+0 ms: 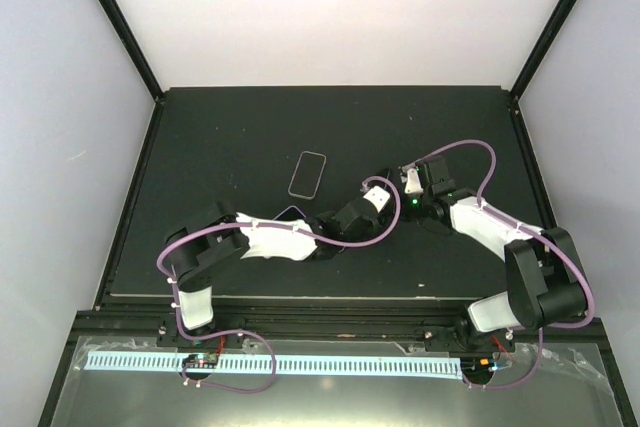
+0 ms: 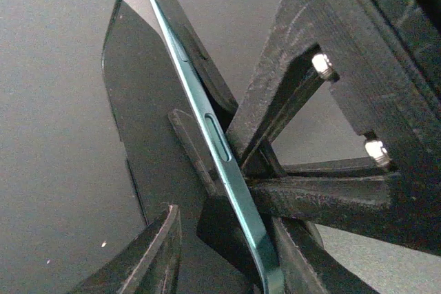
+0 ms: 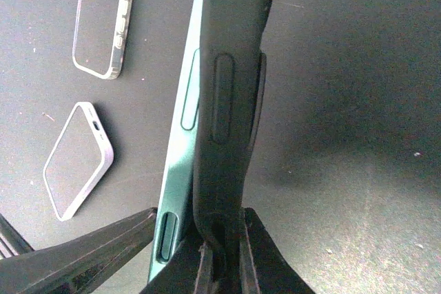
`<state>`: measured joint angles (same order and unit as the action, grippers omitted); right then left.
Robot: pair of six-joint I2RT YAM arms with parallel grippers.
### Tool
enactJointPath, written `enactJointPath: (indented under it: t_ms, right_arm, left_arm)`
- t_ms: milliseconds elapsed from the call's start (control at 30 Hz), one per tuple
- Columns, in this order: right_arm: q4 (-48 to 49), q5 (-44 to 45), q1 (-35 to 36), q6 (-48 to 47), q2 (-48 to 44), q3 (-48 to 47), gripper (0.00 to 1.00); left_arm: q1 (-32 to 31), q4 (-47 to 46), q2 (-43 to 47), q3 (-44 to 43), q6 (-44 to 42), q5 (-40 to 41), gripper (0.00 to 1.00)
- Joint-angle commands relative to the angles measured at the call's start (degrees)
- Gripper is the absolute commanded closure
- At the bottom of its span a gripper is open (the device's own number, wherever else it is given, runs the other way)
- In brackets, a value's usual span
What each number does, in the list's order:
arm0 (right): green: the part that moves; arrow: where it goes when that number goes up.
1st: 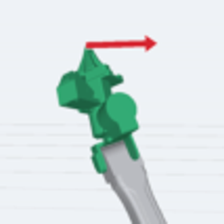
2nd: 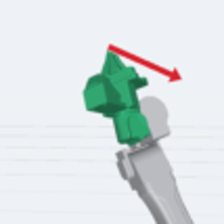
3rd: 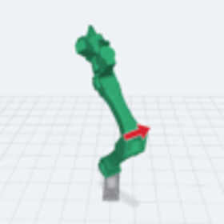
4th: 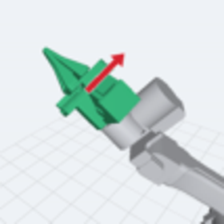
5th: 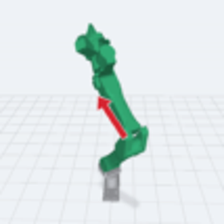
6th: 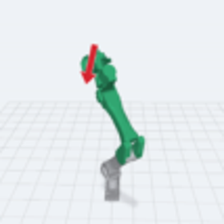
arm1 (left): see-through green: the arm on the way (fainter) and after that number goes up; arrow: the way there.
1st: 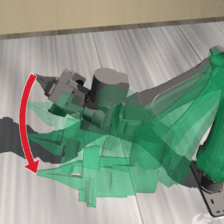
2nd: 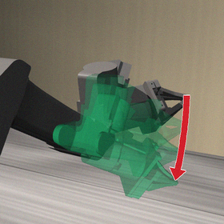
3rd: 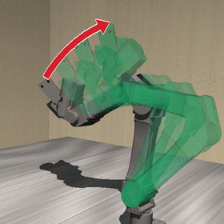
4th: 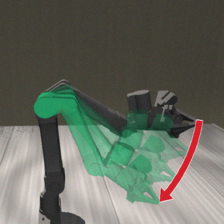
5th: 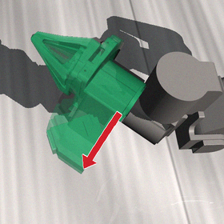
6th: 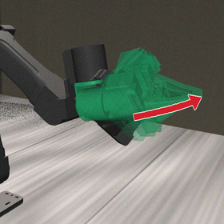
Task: Take the phone out of the phone case
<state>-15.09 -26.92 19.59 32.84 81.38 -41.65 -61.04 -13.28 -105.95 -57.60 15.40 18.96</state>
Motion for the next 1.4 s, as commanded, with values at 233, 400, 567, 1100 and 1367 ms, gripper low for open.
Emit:
enactJointPath:
  t_ms: [233, 400, 567, 1100, 1367]
  right_arm:
    - [-0.48, -13.52, 0.63, -0.21, -3.07, 0.49, 0.99]
    - [-2.74, -7.64, 0.57, -1.87, -4.86, -0.54, 0.99]
    - [-6.78, 6.43, 0.53, -6.52, -4.63, -2.65, 0.99]
    - [-10.75, 29.04, -3.22, -20.2, -9.34, -7.46, 0.99]
    - [-15.16, 25.44, -13.46, -37.1, -2.55, -17.32, 0.99]
  left_arm:
    - [2.94, 4.04, 0.4, 0.76, -1.15, 15.82, 0.86]
    - [2.94, 3.11, 2.59, 2.41, -0.74, 17.46, 0.98]
    - [3.01, 3.2, 7.29, 5.11, 2.89, 16.99, 0.98]
    - [3.38, 4.68, 18.87, 10.55, 7.66, 13.4, 0.98]
    - [3.38, 7.73, 18.57, 8.65, 4.47, 13.97, 0.98]
